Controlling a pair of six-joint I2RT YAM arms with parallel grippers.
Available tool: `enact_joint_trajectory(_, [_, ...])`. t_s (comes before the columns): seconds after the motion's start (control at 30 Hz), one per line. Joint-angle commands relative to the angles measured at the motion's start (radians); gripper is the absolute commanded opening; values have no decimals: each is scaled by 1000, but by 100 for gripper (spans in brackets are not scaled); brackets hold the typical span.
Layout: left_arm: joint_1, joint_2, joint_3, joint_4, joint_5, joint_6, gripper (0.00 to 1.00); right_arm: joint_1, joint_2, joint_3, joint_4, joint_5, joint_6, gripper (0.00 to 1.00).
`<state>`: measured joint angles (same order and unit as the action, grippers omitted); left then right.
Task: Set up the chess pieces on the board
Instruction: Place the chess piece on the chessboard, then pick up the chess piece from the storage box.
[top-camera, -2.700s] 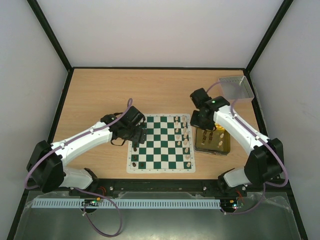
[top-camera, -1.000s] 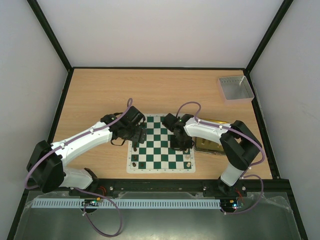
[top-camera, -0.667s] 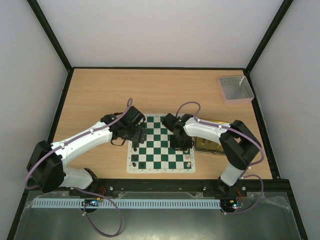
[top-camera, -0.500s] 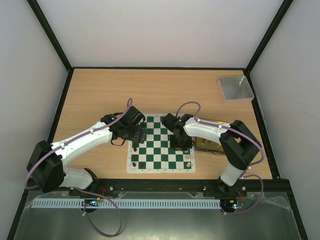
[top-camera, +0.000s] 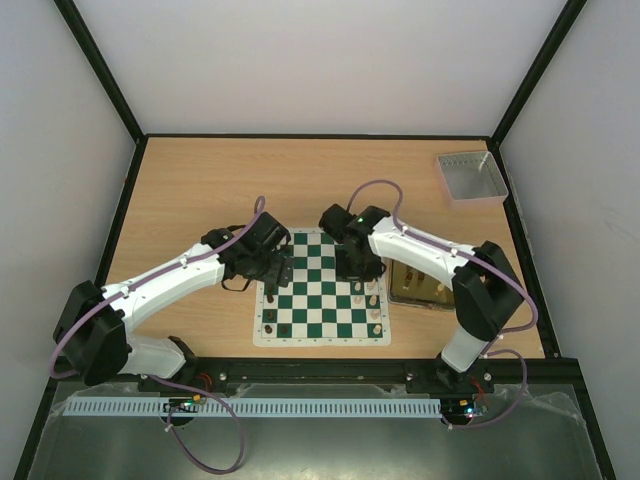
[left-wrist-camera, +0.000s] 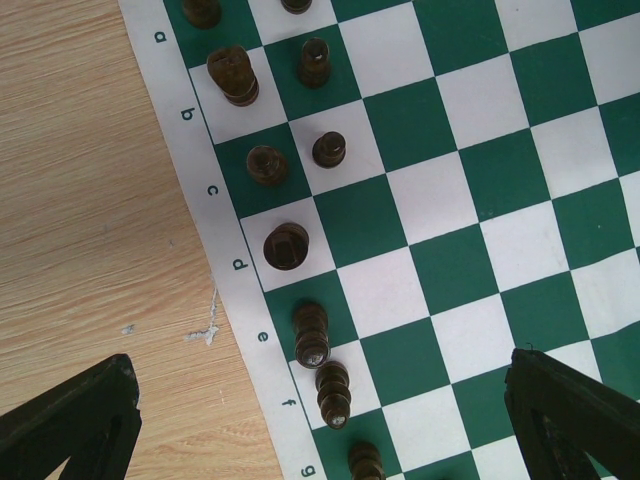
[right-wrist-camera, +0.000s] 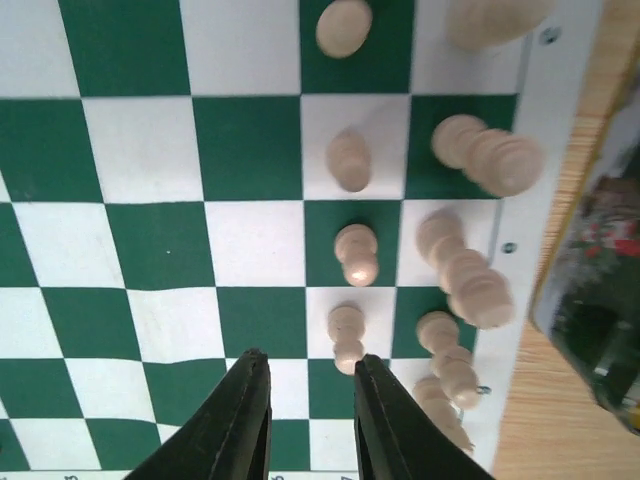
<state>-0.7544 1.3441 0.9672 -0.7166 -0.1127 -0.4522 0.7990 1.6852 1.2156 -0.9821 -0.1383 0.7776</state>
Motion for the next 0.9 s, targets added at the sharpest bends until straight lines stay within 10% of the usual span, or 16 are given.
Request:
enact_joint_trajectory(0.0, [-3, -14, -5, -12, -3, 6, 99, -75, -71, 95, -185, 93, -32, 22])
enact_joint_trajectory(0.33, [-3, -3, -12, 0, 23, 14, 99, -620, -206, -24, -109, 138, -59, 24])
enact_joint_trajectory(0.87, [-3, -23, -9, -14, 15, 10, 99, -849, -97, -171, 94, 32, -50, 25])
